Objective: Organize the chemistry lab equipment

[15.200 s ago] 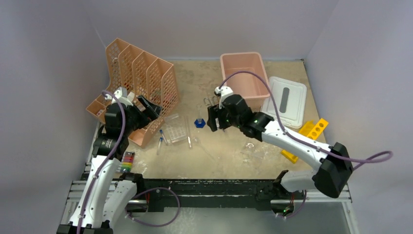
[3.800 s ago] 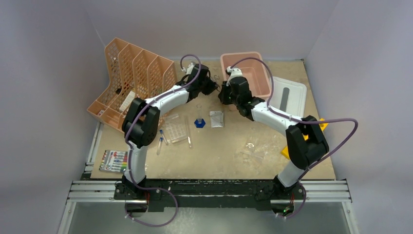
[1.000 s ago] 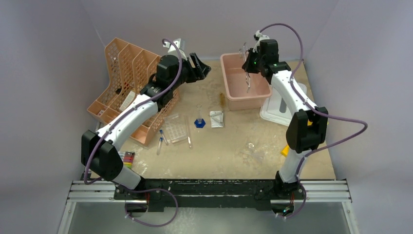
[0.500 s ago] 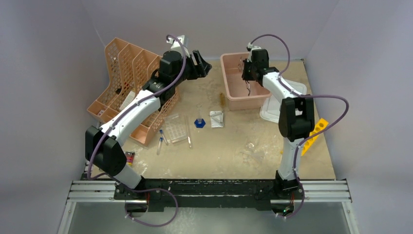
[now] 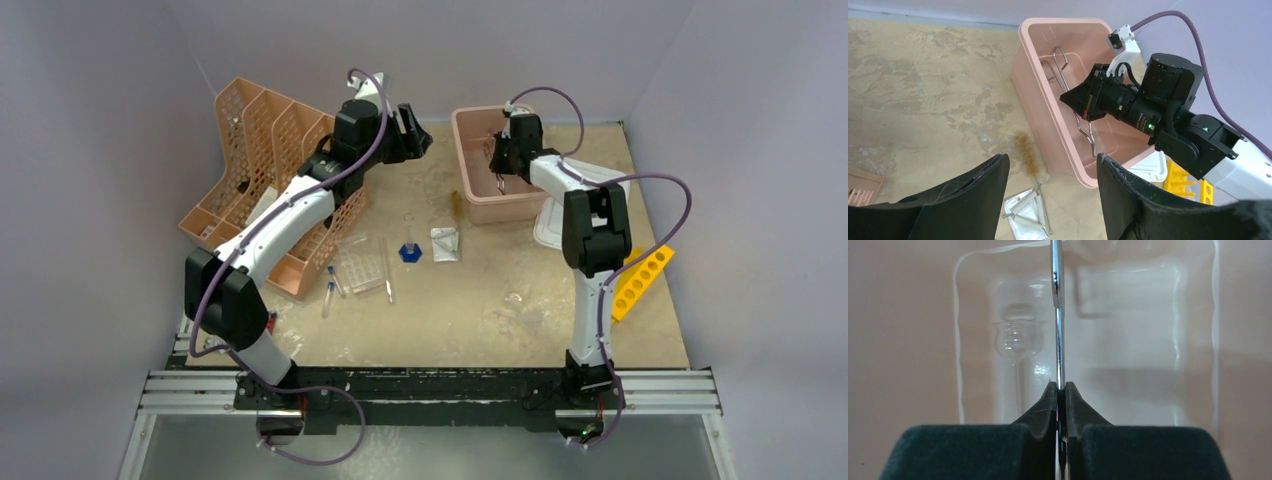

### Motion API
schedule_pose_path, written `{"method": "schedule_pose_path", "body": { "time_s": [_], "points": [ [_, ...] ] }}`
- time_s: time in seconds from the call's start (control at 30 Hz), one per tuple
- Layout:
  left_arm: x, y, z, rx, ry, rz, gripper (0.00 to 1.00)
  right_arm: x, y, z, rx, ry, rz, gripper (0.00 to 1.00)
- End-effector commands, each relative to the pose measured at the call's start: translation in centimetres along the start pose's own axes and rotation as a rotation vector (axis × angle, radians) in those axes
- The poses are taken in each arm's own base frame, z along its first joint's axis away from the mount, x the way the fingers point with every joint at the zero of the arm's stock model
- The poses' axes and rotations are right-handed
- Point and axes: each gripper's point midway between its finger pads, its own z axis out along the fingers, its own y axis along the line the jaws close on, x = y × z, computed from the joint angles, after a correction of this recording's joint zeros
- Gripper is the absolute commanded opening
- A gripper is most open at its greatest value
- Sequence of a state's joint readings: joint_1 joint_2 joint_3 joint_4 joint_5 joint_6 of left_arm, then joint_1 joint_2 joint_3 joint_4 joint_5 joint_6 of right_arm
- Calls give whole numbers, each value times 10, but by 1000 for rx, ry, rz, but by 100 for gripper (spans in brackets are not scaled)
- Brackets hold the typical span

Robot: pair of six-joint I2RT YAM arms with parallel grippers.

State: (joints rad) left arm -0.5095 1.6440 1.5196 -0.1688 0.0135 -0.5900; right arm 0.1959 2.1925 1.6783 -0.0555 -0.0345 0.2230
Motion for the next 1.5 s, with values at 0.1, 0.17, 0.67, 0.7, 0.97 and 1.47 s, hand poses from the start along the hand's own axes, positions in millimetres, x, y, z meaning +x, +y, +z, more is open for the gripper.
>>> {"method": "schedule_pose_path", "body": {
  "time_s": [0.1, 0.17, 0.67, 0.7, 0.97, 1.47],
  "points": [
    [-33, -5, -9, 5, -66, 11, 64, -36, 8, -10, -23, -127, 58, 27],
    [-35, -4, -9, 2, -69, 13, 64, -38, 5, -14, -2, -126, 66, 32],
    [-57, -1, -28, -37, -120, 55, 66, -121, 16, -120, 37, -268, 59, 52],
    [-57, -1, -30, -39, -124, 58, 66, -120, 18, -130, 37, -266, 58, 53],
    [-63, 3, -54, -71, -142, 83, 79, -78, 56, -204, -2, -183, 49, 56],
    [-72, -3, -77, -43, -198, 104, 80, 74, 72, -278, 7, 33, 30, 58]
  ]
}}
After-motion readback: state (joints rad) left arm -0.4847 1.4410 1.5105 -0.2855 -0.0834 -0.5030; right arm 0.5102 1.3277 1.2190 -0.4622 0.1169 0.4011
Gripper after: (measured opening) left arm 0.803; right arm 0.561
